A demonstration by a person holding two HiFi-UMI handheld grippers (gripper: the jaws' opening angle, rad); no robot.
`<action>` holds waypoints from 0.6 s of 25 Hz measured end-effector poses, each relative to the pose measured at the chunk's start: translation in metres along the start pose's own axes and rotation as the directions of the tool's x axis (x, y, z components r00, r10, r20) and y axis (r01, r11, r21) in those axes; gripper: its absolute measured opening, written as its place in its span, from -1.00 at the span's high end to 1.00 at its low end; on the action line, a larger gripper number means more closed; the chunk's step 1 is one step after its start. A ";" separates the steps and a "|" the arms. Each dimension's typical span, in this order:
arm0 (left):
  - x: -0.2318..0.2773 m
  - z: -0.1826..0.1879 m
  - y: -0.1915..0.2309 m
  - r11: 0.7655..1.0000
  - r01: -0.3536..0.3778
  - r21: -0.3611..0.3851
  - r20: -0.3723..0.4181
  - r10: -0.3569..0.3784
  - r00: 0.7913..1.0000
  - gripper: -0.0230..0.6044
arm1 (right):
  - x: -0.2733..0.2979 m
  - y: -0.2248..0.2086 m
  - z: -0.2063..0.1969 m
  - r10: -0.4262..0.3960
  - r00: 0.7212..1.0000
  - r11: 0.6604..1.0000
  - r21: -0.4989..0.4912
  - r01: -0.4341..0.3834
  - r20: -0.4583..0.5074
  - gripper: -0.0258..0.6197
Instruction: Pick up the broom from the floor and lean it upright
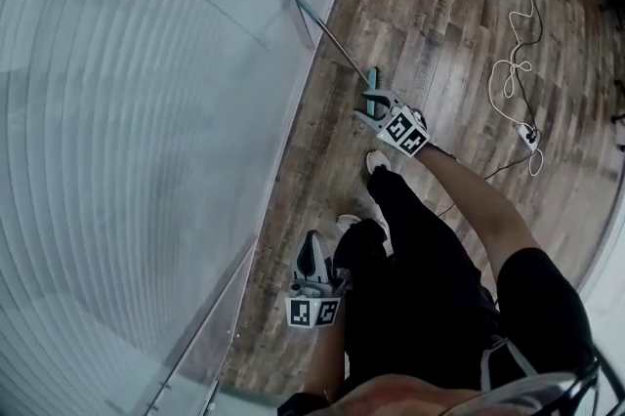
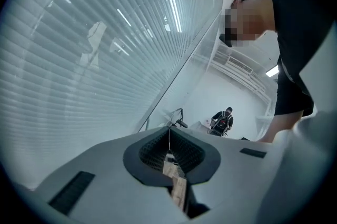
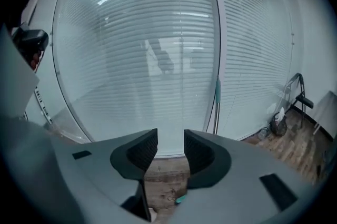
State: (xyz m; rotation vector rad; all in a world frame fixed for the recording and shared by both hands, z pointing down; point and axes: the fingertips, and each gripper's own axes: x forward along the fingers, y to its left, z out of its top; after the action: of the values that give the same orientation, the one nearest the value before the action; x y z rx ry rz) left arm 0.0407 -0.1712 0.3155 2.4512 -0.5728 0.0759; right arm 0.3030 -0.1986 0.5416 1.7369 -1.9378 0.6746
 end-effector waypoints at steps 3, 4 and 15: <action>-0.032 0.024 -0.022 1.000 0.020 0.005 0.029 -0.020 0.999 0.86 | -0.073 0.048 0.030 -0.049 0.996 0.984 0.173 0.035 0.076 0.41; -0.041 0.032 -0.024 1.000 0.016 0.004 0.043 -0.016 0.999 0.86 | -0.094 0.064 0.039 -0.058 0.994 0.975 0.218 0.035 0.097 0.41; -0.133 0.118 -0.056 0.993 0.069 0.097 0.184 -0.086 0.979 0.86 | -0.256 0.227 0.166 -0.080 0.944 0.984 0.177 0.023 0.321 0.41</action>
State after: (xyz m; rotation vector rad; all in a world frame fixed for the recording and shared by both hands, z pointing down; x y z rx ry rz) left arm -0.0652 -0.1485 0.1644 2.5830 -0.5644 -0.1676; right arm 0.1035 -0.0844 0.2390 2.1130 -2.0917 0.5765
